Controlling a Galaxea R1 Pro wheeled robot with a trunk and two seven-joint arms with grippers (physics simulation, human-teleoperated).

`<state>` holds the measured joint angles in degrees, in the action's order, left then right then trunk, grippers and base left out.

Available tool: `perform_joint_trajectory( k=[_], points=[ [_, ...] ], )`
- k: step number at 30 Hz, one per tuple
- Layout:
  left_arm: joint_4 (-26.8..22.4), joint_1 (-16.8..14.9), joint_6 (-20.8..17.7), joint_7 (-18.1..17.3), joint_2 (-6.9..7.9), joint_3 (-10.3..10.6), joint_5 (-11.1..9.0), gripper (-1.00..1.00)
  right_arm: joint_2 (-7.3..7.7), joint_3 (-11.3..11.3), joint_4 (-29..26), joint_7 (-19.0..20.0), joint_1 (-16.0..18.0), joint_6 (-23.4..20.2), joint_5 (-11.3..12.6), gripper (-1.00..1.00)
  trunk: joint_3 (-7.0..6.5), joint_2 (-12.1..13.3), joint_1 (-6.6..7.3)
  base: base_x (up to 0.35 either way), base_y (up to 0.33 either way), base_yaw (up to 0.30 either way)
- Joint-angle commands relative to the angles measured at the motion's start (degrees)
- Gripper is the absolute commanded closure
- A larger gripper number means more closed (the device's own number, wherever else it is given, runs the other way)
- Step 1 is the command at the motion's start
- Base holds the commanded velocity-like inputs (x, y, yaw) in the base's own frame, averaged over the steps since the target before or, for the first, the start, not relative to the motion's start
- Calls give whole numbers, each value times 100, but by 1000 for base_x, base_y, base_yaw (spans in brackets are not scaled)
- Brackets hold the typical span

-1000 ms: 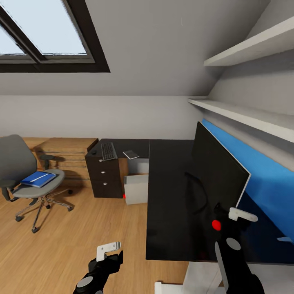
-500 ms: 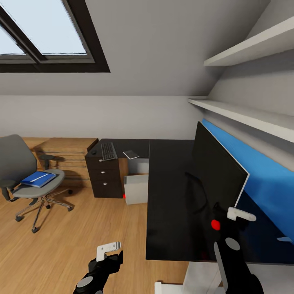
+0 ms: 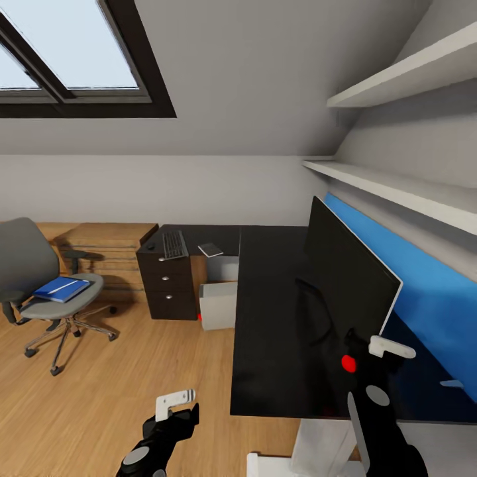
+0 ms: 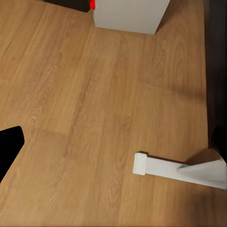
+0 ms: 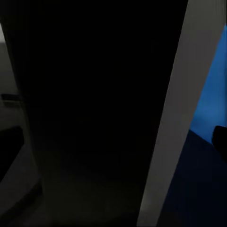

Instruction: In the bedroom, organize the workspace by keeping the computer under the desk, ensuring the monitor is on the desk, placing the keyboard on the desk next to the monitor, placing the mouse on the desk next to the keyboard, moving the folder from the swivel chair onto the desk next to the mouse, stacking the notebook on top of the folder with the pen on top of the notebook, and positioning the swivel chair next to the desk.

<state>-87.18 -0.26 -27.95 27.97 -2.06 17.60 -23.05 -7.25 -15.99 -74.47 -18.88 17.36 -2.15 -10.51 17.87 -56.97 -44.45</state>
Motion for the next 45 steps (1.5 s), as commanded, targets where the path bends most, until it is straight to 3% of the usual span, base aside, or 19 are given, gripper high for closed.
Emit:
perform_joint_trajectory(
  k=[1,5,8,13,32,45],
  points=[
    [-40,-4,-9,51,1,1,-60,-100,-4,-9,-4,-10,4,-23,-57,-100,7,-4,0,-8,-10,0],
    [-248,-8,0,57,44,-19,-60,-100,-4,-10,-5,-10,4,-22,-57,-100,7,-4,0,-3,-4,0],
    [-429,-9,20,59,184,-27,-66,-100,-4,-9,-2,-10,4,-20,-57,-100,7,-4,0,-1,-1,0],
    [-538,-9,50,60,281,-50,-75,-100,-4,-9,7,-10,4,-20,-57,-100,7,-4,0,-1,-8,0],
    [-555,-10,45,62,294,-55,-85,-100,-4,-9,8,-10,4,-15,-57,-100,7,-4,0,-35,-100,0],
    [-549,-10,44,61,294,-55,-92,-100,-4,-9,10,-10,4,-12,-50,-100,7,-4,0,-205,0,0]
  ],
)
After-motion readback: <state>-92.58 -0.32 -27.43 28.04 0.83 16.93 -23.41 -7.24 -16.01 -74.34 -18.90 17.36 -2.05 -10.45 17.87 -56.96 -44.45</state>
